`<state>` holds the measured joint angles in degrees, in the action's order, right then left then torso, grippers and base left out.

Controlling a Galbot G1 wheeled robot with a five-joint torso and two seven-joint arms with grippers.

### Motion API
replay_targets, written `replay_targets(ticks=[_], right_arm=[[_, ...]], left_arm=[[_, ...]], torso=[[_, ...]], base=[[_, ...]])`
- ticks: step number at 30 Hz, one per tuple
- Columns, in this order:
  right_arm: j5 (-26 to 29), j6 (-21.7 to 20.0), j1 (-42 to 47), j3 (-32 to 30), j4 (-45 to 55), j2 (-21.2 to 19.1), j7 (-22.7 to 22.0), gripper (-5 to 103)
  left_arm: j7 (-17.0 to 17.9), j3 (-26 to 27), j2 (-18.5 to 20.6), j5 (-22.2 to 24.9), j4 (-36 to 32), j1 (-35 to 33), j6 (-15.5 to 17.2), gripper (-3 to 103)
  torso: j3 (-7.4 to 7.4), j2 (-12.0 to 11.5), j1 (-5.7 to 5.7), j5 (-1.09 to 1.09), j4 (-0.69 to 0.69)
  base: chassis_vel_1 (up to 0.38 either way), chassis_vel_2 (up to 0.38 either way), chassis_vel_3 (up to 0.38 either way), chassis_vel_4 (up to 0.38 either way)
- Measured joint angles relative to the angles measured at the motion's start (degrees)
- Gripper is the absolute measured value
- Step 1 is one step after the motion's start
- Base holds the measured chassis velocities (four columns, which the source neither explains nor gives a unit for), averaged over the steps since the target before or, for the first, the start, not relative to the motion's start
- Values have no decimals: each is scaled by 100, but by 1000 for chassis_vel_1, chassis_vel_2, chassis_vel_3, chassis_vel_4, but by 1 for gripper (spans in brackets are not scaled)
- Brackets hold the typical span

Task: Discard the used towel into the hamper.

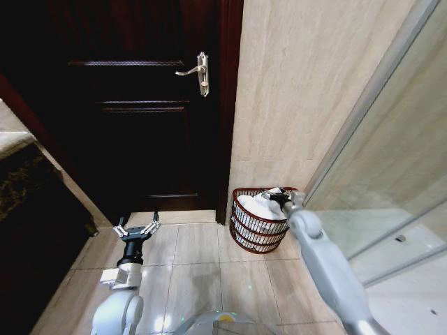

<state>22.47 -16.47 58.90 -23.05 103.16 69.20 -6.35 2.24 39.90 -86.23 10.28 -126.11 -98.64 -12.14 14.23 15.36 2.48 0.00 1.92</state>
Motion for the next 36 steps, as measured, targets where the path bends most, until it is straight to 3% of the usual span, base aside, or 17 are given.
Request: replay_targets(ticks=[2, 10, 36], right_arm=[[-267, 301, 268, -155, 281, 135, -8, 100], [-339, 301, 580, -379, 595, 216, 36, 100], [-296, -489, 597, -448, 769, 174, 68, 100]], left_arm=[[97, -128, 6, -20, 19, 13, -11, 100], [238, -328, 54, -83, 59, 52, 36, 100], [54, -139, 86, -73, 10, 20, 52, 100]], torso=[[0, 0, 0, 2, 2], [0, 1, 0, 0, 1], [1, 1, 0, 0, 2]], base=[[0, 0, 0, 0], [0, 0, 0, 0], [-36, 29, 31, -34]])
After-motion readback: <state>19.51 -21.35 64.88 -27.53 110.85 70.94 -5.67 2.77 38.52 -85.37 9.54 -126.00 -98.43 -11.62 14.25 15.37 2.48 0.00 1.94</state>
